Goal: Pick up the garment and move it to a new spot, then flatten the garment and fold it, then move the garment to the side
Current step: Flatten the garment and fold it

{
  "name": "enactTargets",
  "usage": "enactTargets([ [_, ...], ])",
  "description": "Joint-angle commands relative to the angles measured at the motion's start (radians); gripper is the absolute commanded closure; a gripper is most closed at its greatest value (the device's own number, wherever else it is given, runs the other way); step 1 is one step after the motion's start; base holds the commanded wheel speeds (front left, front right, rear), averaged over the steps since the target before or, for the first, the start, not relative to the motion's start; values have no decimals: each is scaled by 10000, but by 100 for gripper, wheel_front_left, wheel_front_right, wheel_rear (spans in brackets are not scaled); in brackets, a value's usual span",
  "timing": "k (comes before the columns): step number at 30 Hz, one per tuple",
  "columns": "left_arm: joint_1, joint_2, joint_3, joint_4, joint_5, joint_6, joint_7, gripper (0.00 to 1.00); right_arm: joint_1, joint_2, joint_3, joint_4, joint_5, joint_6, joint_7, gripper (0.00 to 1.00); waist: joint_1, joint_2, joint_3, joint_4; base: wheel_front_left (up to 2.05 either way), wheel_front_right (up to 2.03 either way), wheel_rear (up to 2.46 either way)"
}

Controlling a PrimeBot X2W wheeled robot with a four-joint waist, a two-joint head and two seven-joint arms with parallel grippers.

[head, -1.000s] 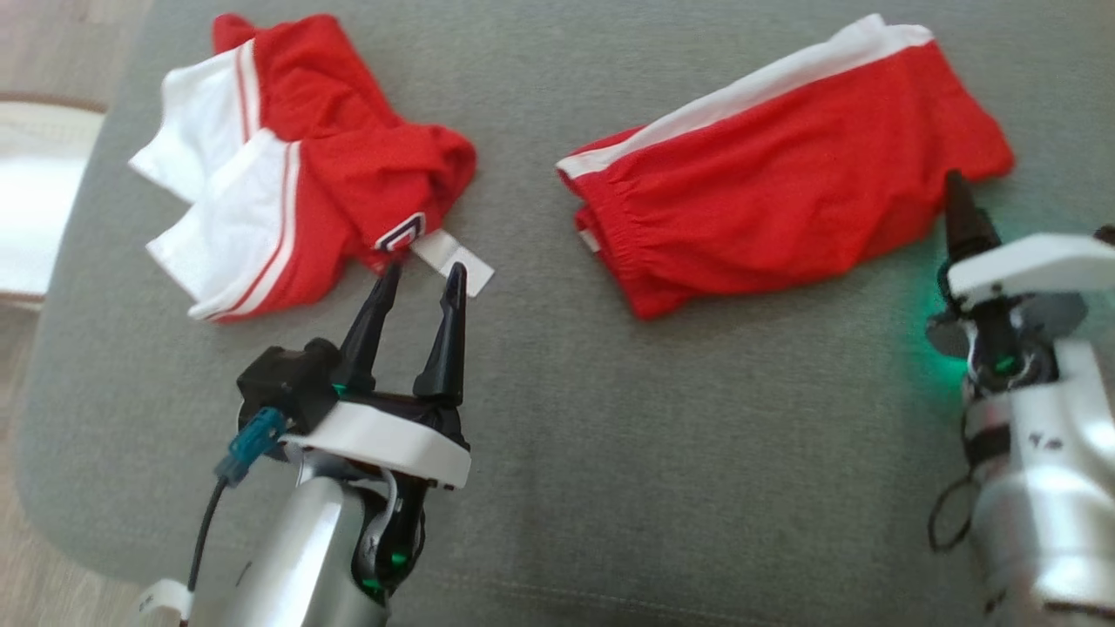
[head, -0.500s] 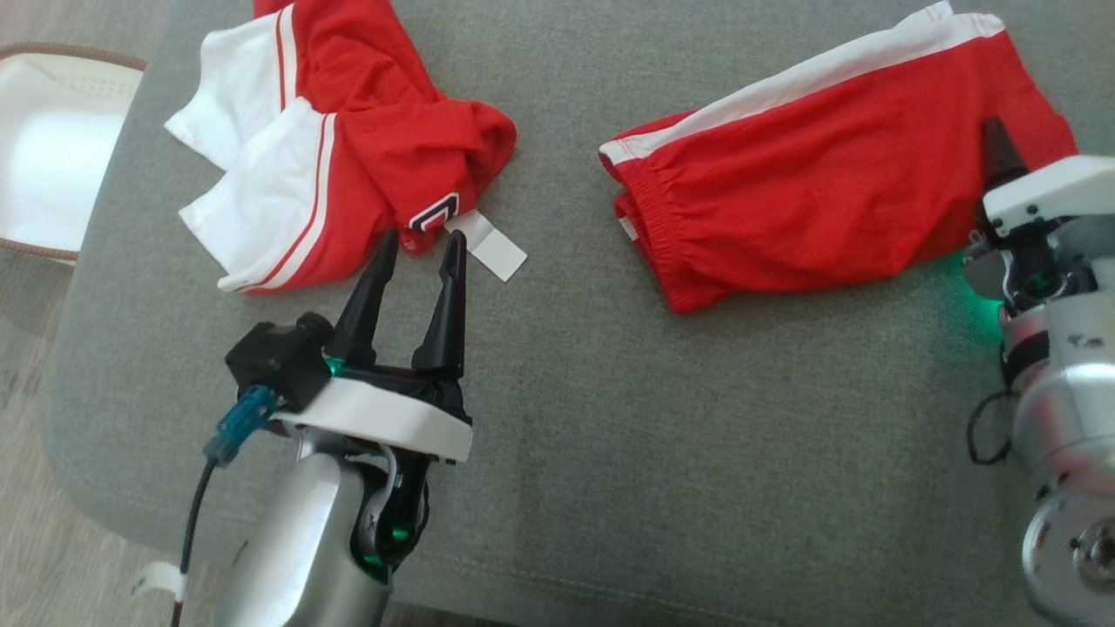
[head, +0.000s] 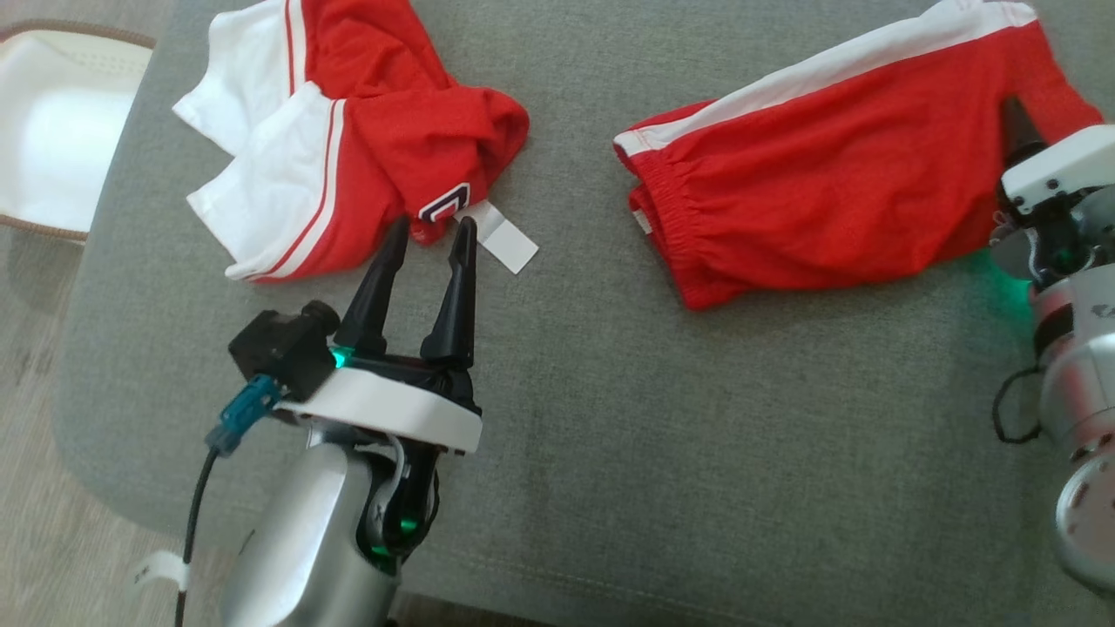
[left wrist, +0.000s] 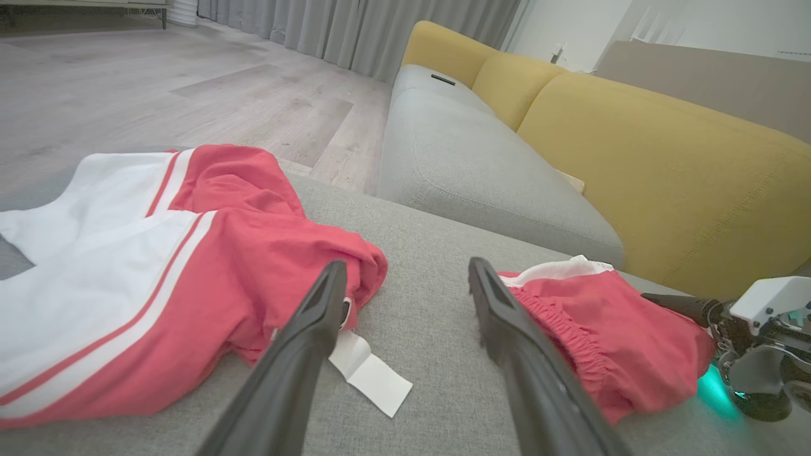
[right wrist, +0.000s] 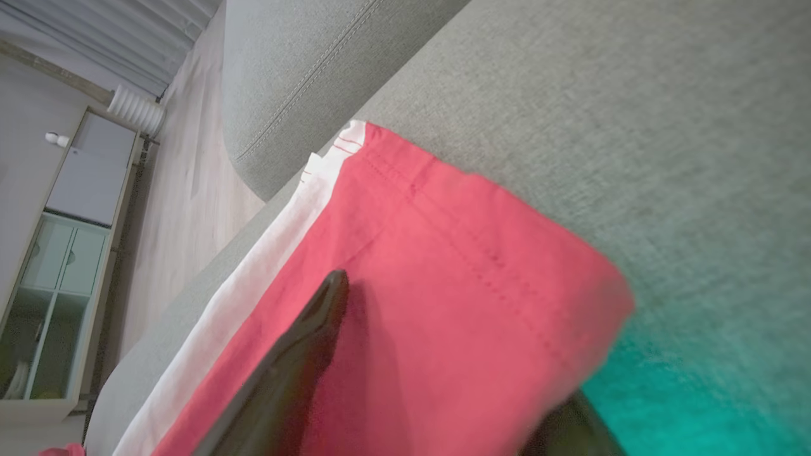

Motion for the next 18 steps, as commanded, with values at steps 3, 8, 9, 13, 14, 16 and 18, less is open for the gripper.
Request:
enactTargets([
  [3,-311,127,274,-368,-40,41,-53,0,167,259,-334,204,-601,-9,463,0,0,0,75,95,0,0,0],
  [8,-316,127,305,-378,-43,59,-53,0,-24,405,-730,208,-1273,-9,736,100,0,0,131,98,0,0,0],
  [9,-324,127,307,-380,-50,65,-53,0,-97,439,-782,208,-1361,-9,744,100,0,0,136,89,0,0,0],
  [13,-343,127,325,-392,-73,92,-53,0,-349,524,-838,185,-1516,-9,630,100,0,0,124,19,0,0,0],
  [14,-339,127,336,-392,-72,98,-53,0,-417,546,-846,162,-1523,-9,578,100,0,0,112,-16,0,0,0],
  [16,-321,127,363,-381,-56,102,-53,0,-480,554,-843,97,-1530,-9,437,100,0,0,64,-103,0,0,0],
  [18,-301,127,383,-366,-31,92,-53,0,-480,518,-845,23,-1508,-9,285,100,0,0,-7,-193,0,0,0],
])
